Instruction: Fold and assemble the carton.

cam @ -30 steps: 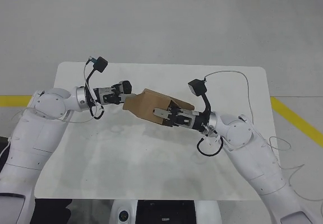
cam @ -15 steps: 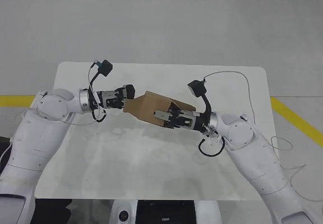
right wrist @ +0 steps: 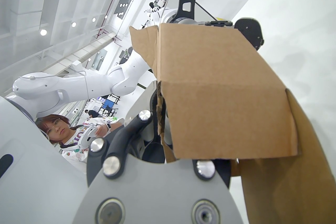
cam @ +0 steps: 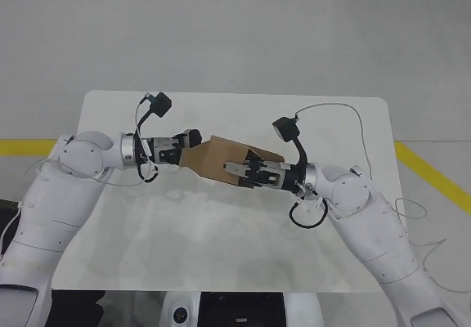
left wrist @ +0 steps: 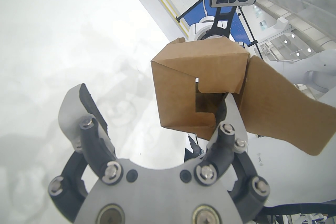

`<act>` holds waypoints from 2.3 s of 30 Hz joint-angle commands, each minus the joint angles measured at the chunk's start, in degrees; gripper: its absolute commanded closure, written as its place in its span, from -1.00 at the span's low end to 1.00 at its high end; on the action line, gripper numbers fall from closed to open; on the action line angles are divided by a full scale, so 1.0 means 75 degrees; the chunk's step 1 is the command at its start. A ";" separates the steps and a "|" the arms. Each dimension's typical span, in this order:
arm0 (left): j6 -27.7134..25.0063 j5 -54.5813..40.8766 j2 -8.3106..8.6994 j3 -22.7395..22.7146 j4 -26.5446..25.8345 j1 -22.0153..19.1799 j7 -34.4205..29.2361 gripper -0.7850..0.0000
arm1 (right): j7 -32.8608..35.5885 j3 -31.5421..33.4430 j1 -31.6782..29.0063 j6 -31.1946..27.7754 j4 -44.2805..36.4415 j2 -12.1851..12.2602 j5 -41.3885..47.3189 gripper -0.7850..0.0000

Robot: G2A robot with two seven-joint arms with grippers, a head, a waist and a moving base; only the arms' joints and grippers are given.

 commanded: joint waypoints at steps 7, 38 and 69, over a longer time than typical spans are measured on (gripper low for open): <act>0.0072 0.0027 0.0018 -0.0127 0.0247 -0.0077 0.0218 -1.00 | -0.0079 0.0041 -0.0015 0.0016 0.0020 0.0012 -0.0062 1.00; -0.0045 0.0321 0.0055 -0.0055 0.0226 -0.0087 0.0248 -1.00 | -0.0360 -0.0051 -0.0053 0.0131 -0.0083 0.0006 -0.0220 1.00; -0.0320 0.0517 0.0253 -0.0742 -0.0020 0.0067 0.0614 -1.00 | -0.0457 0.0321 -0.0372 0.1336 -0.0490 0.0161 -0.1353 1.00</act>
